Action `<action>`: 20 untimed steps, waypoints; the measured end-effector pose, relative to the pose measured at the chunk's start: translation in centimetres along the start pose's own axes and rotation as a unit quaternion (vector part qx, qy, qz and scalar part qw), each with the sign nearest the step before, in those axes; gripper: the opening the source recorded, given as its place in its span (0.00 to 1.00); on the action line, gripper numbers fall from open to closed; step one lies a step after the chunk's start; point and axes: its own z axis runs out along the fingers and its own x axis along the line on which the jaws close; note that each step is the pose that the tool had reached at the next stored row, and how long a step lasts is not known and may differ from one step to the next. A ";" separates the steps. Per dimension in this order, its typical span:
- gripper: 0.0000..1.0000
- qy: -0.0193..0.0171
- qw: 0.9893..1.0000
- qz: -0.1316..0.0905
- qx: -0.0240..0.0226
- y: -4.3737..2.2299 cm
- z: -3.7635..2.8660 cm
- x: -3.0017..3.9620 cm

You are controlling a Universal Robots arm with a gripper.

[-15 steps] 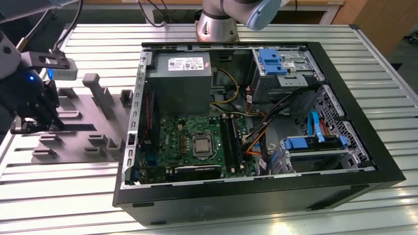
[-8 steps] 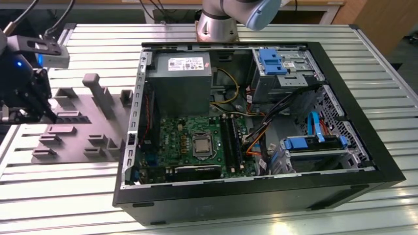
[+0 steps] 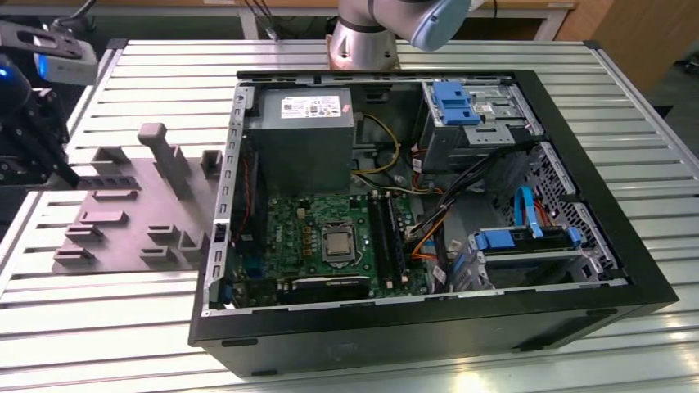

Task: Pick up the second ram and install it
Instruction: 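Pick up the second ram and move it above second insertion slot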

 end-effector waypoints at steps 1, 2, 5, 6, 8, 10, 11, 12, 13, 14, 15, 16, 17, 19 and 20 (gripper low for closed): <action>0.14 0.000 1.000 0.000 0.000 0.00 -0.48 -0.01; 0.14 0.000 1.000 0.000 0.000 0.00 -0.93 -0.02; 0.14 0.000 1.000 0.000 0.000 0.01 -2.28 -0.06; 0.14 0.000 1.000 0.000 0.000 0.01 -2.73 -0.07; 0.14 0.000 1.000 0.000 0.000 0.01 -3.66 -0.09; 0.14 0.000 1.000 0.000 0.000 0.01 -4.57 -0.12; 0.14 0.000 1.000 0.000 0.000 0.01 -5.01 -0.13; 0.14 0.000 1.000 0.000 0.000 0.02 -5.46 -0.14; 0.14 0.000 1.000 0.000 0.000 0.02 -5.91 -0.15; 0.14 0.000 1.000 0.000 0.000 0.02 -6.39 -0.16; 0.14 0.000 1.000 0.000 0.000 0.02 -6.83 -0.17; 0.14 0.000 1.000 0.000 0.000 0.02 -7.29 -0.18; 0.14 0.000 1.000 0.000 0.000 0.02 -7.75 -0.19; 0.14 0.000 1.000 0.000 0.000 0.02 -8.64 -0.22; 0.14 0.000 1.000 0.000 0.000 0.02 -9.06 -0.23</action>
